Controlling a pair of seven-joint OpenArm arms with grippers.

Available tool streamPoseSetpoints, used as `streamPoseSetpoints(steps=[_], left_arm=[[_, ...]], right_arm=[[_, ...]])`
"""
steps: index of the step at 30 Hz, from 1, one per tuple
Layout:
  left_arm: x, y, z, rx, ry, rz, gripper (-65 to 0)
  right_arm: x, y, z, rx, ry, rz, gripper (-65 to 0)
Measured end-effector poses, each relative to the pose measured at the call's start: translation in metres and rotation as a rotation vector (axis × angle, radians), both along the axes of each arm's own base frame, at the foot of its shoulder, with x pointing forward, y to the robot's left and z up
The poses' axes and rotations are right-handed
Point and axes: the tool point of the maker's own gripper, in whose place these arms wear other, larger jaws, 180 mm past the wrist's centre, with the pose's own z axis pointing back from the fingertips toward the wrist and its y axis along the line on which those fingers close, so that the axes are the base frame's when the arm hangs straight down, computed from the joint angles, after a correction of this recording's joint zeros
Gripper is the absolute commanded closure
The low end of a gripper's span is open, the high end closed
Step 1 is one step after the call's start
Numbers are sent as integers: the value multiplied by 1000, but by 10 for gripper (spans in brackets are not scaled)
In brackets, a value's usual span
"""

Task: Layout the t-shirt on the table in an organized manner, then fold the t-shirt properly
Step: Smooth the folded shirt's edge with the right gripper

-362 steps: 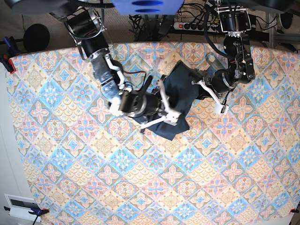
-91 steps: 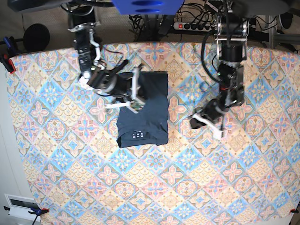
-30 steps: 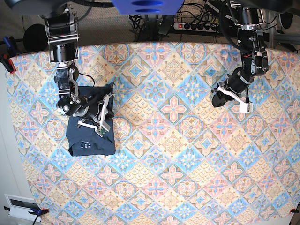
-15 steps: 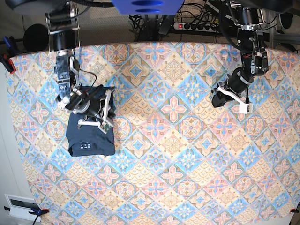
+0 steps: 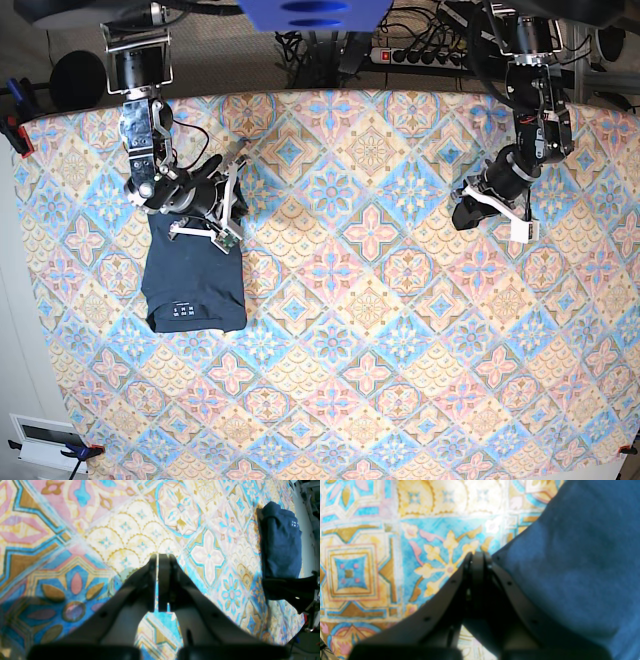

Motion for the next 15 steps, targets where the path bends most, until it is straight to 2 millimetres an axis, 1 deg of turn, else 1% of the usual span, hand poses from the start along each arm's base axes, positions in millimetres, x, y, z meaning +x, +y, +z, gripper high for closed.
streamPoseSetpoints(steps=[4, 6, 8, 11, 13, 15], left_arm=[[0, 0, 0, -1, 0, 0, 0], [-2, 0, -1, -3, 4, 0, 0], [-3, 0, -2, -2, 9, 0, 0], [-4, 1, -2, 1, 8, 0, 0], [-7, 3, 1, 18, 3, -10, 0], [-11, 3, 10, 38, -17, -29, 0]], right_arm=[[0, -7, 2, -7, -1, -24, 0], [1, -9, 6, -19, -14, -23, 0], [0, -6, 15, -17, -45, -15, 0], [-11, 4, 31, -10, -89, 15, 0], [-16, 11, 43, -5, -123, 38, 0], [-14, 15, 59, 1, -174, 45, 0]])
